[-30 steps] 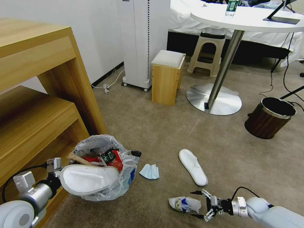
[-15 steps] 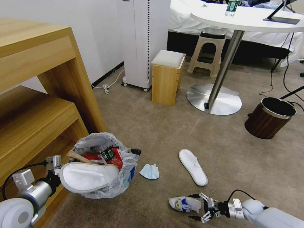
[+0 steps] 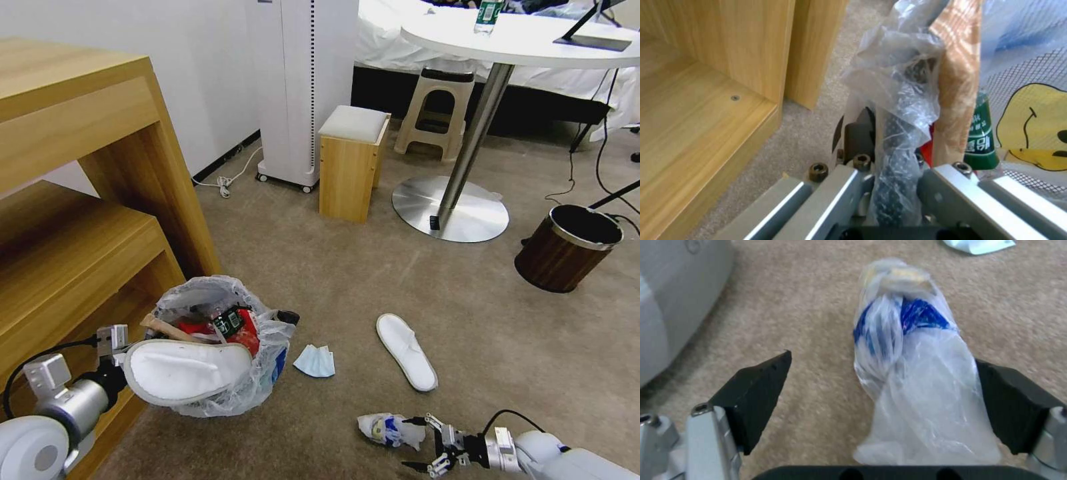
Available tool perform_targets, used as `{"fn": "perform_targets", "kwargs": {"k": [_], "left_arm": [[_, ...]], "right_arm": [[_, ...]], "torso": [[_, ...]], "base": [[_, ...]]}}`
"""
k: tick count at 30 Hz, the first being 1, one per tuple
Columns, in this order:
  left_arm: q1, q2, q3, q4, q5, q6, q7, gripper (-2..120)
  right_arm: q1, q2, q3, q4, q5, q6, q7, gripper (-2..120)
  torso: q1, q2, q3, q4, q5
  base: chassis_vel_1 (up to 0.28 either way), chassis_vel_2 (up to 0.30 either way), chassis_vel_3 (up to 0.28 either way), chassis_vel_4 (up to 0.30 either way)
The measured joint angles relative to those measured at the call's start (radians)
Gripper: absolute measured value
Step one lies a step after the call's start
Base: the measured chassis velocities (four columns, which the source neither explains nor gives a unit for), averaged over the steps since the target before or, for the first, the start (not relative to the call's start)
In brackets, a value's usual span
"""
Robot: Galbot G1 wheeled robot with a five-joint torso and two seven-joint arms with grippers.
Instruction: Pick up the trash bin and place the garbage on the floor into it.
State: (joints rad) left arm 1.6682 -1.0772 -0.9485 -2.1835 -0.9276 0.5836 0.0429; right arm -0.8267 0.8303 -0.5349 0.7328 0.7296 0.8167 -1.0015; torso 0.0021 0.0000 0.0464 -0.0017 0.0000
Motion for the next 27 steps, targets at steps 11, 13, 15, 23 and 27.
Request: {"fn": "perform_targets", "kwargs": {"k": [11, 13, 15, 23, 27], "left_arm": [[0.008, -0.001, -0.002, -0.017, -0.001, 0.000, 0.001, 0], [0.008, -0.002, 0.000, -0.017, -0.001, -0.001, 0.001, 0], [0.008, -0.004, 0.001, -0.017, -0.001, -0.002, 0.001, 0], [0.009, -0.006, 0.004, -0.012, 0.005, -0.004, 0.003, 0], [0.008, -0.007, 0.007, -0.005, 0.009, -0.007, 0.004, 0]], "right_arm": [[0.014, 0.024, 0.035, -0.076, -0.016, -0.001, 0.001, 87], [0.012, 0.024, 0.042, -0.073, -0.020, -0.001, 0.008, 80], [0.009, 0.024, 0.046, -0.069, -0.023, -0.001, 0.015, 78], [0.005, 0.017, 0.056, -0.041, -0.024, -0.001, 0.042, 47], [0.002, 0.013, 0.062, -0.034, -0.027, -0.001, 0.046, 34]], "torso": [[0.000, 0.000, 0.000, 0.0000, -0.0001], [0.000, 0.000, 0.000, 0.0001, 0.0000], [0.000, 0.000, 0.000, 0.0000, 0.0000], [0.000, 0.000, 0.000, 0.0000, 0.0000], [0.000, 0.000, 0.000, 0.0000, 0.0000]], "base": [[0.000, 0.000, 0.000, 0.000], [0.000, 0.000, 0.000, 0.000], [0.000, 0.000, 0.000, 0.000], [0.000, 0.000, 0.000, 0.000], [0.000, 0.000, 0.000, 0.000]]}}
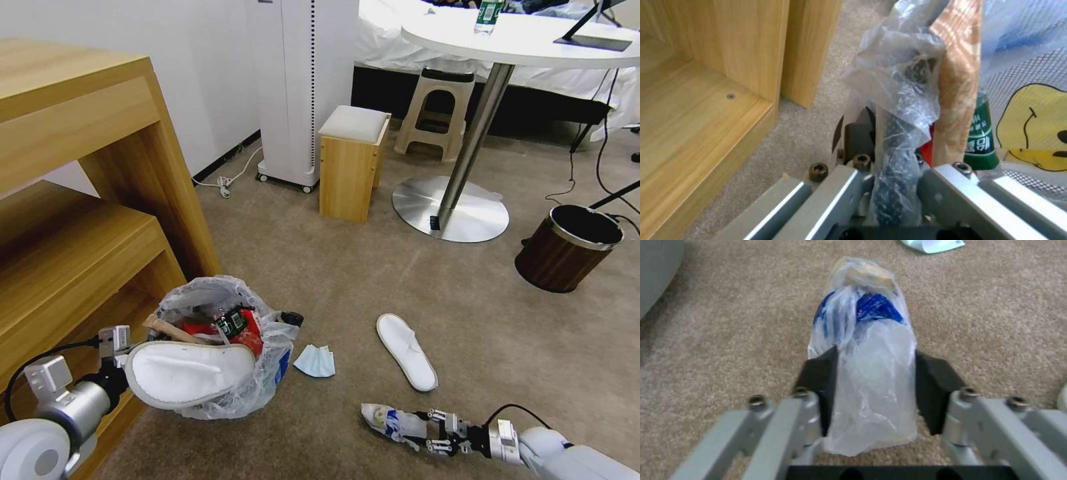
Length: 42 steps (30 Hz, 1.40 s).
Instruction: Pick up the trash bin and place the garbage on the floor into it.
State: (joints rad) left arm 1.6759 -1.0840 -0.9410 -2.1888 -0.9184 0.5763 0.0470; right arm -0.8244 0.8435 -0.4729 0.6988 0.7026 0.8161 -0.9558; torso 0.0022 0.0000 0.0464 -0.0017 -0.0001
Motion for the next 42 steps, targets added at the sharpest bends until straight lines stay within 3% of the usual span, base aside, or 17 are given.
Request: {"fn": "perform_targets", "kwargs": {"k": [10, 20, 42], "left_arm": [[-0.001, 0.007, 0.000, 0.002, -0.003, -0.003, 0.001, 0], [0.001, 0.006, 0.008, 0.014, 0.009, -0.003, 0.002, 0], [0.046, 0.017, 0.051, 0.008, 0.079, 0.003, 0.015, 0]], "right_arm": [[-0.004, -0.009, 0.012, 0.009, -0.006, 0.000, 0.003, 0], [-0.037, -0.028, 0.044, 0.053, 0.008, 0.000, 0.002, 0], [-0.045, -0.173, 0.149, 0.376, 0.074, -0.001, 0.135, 0]], "torso": [[0.000, 0.000, 0.000, 0.0000, 0.0000], [0.000, 0.000, 0.000, 0.0000, 0.0001], [0.000, 0.000, 0.000, 0.0000, 0.0002]], "base": [[0.000, 0.000, 0.000, 0.000], [0.000, 0.000, 0.000, 0.000], [0.000, 0.000, 0.000, 0.000]]}}
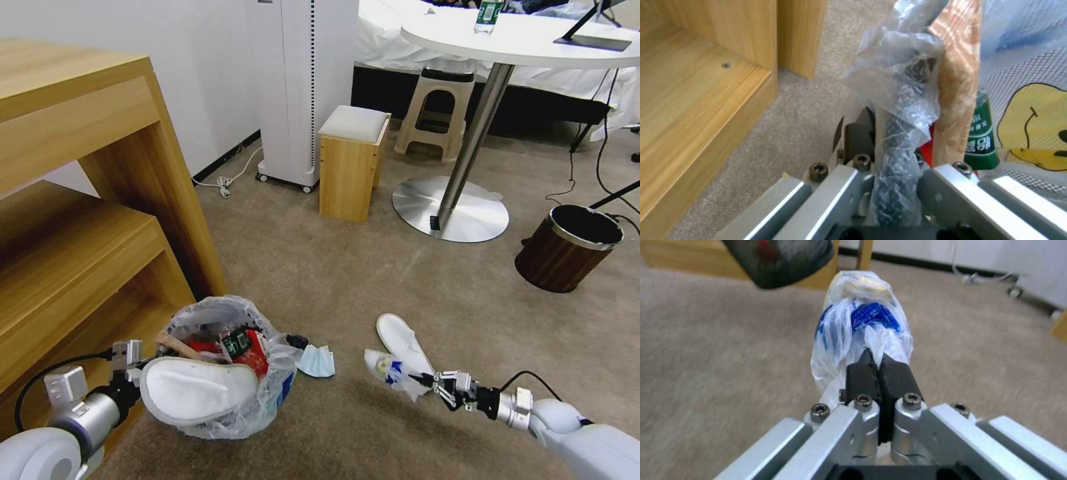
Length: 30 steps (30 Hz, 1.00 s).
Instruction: Pick up the trash bin and place the garbage on the floor into it.
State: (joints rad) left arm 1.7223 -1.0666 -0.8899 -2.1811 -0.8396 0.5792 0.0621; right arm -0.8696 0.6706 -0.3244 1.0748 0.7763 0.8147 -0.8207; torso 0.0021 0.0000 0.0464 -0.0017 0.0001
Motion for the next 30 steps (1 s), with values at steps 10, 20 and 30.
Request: {"fn": "perform_targets", "kwargs": {"k": [10, 20, 30], "left_arm": [[0.024, 0.001, 0.006, -0.019, 0.020, 0.001, 0.007, 0], [0.027, 0.010, 0.014, -0.021, 0.029, 0.006, 0.008, 0], [0.007, 0.022, 0.041, -0.008, 0.041, 0.010, 0.008, 0]], "right_arm": [[0.008, -0.063, 0.010, 0.202, -0.004, -0.002, 0.111, 0], [0.058, -0.133, -0.004, 0.422, -0.011, -0.004, 0.246, 0], [0.106, -0.189, -0.014, 0.610, -0.012, -0.011, 0.362, 0]], "torso": [[0.000, 0.000, 0.000, 0.0001, 0.0000], [0.000, 0.000, 0.000, 0.0001, -0.0001], [0.000, 0.000, 0.000, -0.0001, -0.0002]], "base": [[0.000, 0.000, 0.000, 0.000], [0.000, 0.000, 0.000, 0.000], [0.000, 0.000, 0.000, 0.000]]}}
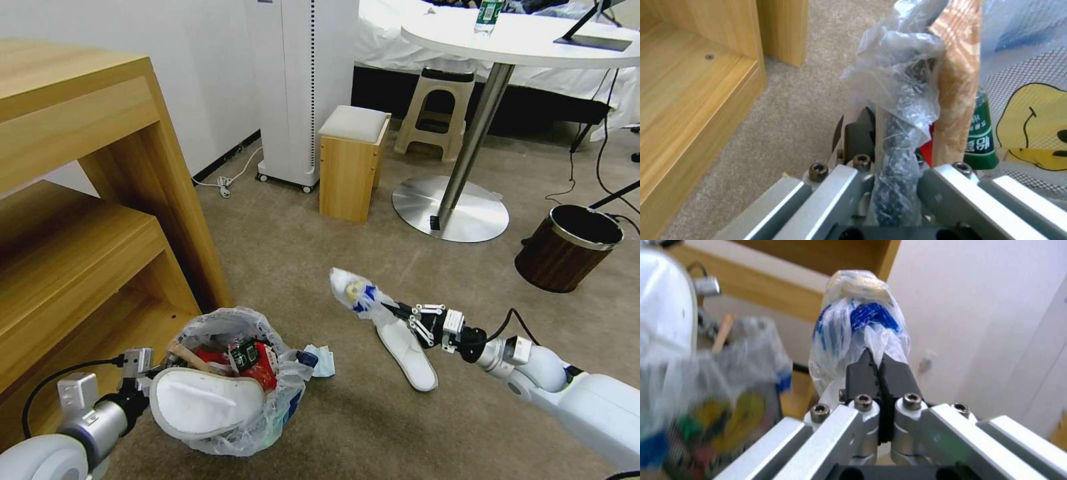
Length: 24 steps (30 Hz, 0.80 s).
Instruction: Pick up the trash bin and place the garbage on the floor into it.
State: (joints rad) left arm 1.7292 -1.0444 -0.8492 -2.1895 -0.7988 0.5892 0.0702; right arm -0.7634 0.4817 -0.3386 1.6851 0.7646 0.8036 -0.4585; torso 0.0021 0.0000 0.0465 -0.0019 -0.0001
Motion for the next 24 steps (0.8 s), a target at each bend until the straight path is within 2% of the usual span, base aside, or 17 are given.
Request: {"fn": "perform_targets", "kwargs": {"k": [2, 9, 12, 17, 23, 24], "left_arm": [[-0.005, 0.003, 0.004, 0.003, 0.000, 0.001, 0.000, 0], [-0.011, 0.007, 0.015, 0.009, 0.004, 0.002, 0.006, 0], [-0.017, 0.002, 0.024, 0.011, 0.004, 0.003, 0.007, 0], [-0.022, -0.001, 0.028, 0.018, 0.007, 0.004, 0.008, 0], [-0.023, -0.005, 0.029, 0.027, 0.010, 0.004, 0.010, 0], [-0.026, -0.008, 0.030, 0.030, 0.012, 0.004, 0.011, 0]], "right_arm": [[0.018, -0.003, -0.008, 0.020, 0.001, -0.004, 0.011, 0], [0.184, 0.024, -0.148, 0.082, 0.036, -0.020, 0.043, 0], [0.277, 0.070, -0.246, 0.090, 0.058, -0.025, 0.055, 0], [0.351, 0.128, -0.333, 0.100, 0.073, -0.040, 0.072, 0], [0.392, 0.187, -0.390, 0.098, 0.074, -0.049, 0.086, 0], [0.415, 0.216, -0.429, 0.101, 0.072, -0.053, 0.100, 0]], "torso": [[0.000, 0.000, 0.000, -0.0001, -0.0001], [0.000, 0.000, 0.000, 0.0002, -0.0001], [0.000, 0.000, 0.000, 0.0002, 0.0000], [0.000, 0.000, 0.000, 0.0002, 0.0000], [0.000, 0.000, 0.000, 0.0003, -0.0001], [0.000, 0.000, 0.000, 0.0003, 0.0000]], "base": [[0.000, 0.000, 0.000, 0.000], [0.000, 0.000, 0.000, 0.000], [0.000, 0.000, 0.000, 0.000], [0.000, 0.000, 0.000, 0.000], [0.000, 0.000, 0.000, 0.000], [0.000, 0.000, 0.000, 0.000]]}}
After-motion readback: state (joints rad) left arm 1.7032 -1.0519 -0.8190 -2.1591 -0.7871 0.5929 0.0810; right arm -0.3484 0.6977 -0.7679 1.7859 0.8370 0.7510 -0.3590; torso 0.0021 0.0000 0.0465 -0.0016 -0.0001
